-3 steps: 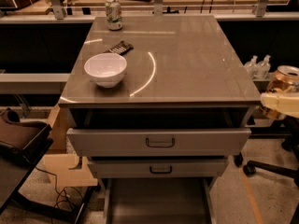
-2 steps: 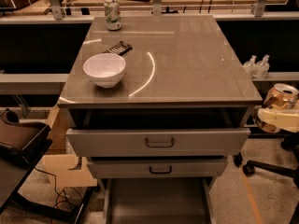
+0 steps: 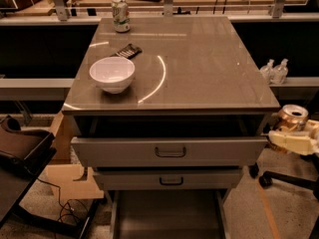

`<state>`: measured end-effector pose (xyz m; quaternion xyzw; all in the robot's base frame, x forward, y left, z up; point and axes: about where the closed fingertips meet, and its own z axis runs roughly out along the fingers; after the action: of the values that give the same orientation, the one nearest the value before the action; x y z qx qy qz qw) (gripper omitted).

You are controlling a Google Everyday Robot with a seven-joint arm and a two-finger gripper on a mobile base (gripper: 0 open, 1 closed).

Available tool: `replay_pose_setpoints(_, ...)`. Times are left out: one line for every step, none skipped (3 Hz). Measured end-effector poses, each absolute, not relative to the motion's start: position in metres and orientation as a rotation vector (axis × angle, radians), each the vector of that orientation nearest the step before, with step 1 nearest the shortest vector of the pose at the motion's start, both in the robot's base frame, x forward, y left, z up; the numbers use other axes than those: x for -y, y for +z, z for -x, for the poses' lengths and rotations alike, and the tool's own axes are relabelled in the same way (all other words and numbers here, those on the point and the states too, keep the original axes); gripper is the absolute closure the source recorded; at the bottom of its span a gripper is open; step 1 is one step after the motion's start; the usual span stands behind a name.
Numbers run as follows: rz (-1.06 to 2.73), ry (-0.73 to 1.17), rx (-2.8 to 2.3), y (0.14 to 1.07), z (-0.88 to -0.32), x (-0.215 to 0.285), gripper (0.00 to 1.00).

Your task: Place orange can into bottom drawer

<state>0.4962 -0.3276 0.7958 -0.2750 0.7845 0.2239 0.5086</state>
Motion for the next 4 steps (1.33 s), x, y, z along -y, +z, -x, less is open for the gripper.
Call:
replay_pose_setpoints(0.702, 0.497, -1.965, 0.739, -0.459, 0.345, 1.00)
replay_pose_setpoints(0.752, 0.507, -2.011, 0.686, -0.422, 0.362, 1.00)
replay_pose_setpoints(0.795, 0.557, -2.015, 0.641, -0.399, 0.373, 1.00)
replay_pose_setpoints(0.848, 0.588, -2.020, 0.601, -0.380, 0.372, 1.00)
